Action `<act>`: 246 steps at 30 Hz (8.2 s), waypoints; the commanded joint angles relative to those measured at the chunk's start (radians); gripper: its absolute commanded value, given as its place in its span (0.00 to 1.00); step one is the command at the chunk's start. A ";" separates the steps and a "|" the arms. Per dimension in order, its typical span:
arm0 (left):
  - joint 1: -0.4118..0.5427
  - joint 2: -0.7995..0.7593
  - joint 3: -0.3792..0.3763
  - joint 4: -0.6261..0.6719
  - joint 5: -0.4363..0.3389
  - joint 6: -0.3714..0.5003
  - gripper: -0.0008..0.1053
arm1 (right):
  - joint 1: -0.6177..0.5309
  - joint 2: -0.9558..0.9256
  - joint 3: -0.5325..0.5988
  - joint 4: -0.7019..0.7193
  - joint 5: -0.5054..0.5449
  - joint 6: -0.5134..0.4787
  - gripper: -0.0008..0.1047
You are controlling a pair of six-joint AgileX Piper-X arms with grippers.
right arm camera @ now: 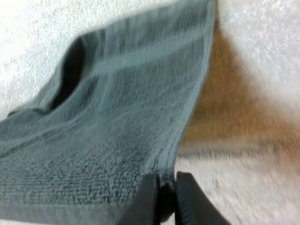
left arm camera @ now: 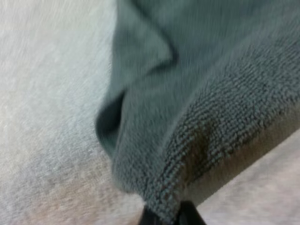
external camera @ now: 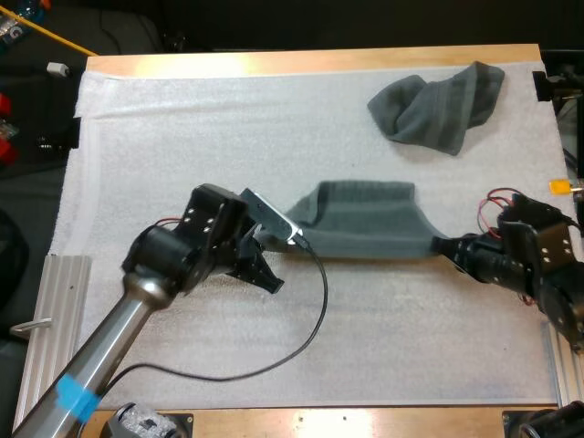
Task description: Pick towel from pile, fold and stack
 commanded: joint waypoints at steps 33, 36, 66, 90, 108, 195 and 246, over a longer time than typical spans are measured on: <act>-0.022 0.113 0.191 -0.169 0.125 -0.041 0.02 | 0.162 0.217 0.060 -0.089 0.075 0.235 0.01; 0.025 0.165 0.191 -0.210 0.125 -0.041 0.02 | 0.119 0.273 0.060 -0.155 0.075 0.270 0.01; 0.115 0.274 0.191 -0.397 0.169 -0.050 0.42 | 0.054 0.431 0.060 -0.432 0.045 0.350 0.21; 0.115 -0.187 0.063 -0.101 0.243 -0.251 0.60 | 0.054 0.173 -0.004 -0.107 0.037 -0.180 0.55; 0.115 -0.404 0.063 0.023 0.440 -0.462 0.66 | -0.158 0.255 -0.017 -0.002 -0.157 -0.352 0.55; 0.115 -0.404 0.063 0.038 0.446 -0.485 0.66 | 0.213 0.729 -0.214 -0.113 -0.075 0.019 0.01; 0.115 -0.404 0.063 0.040 0.454 -0.485 0.66 | 0.427 0.762 -0.235 -0.332 -0.141 0.223 0.60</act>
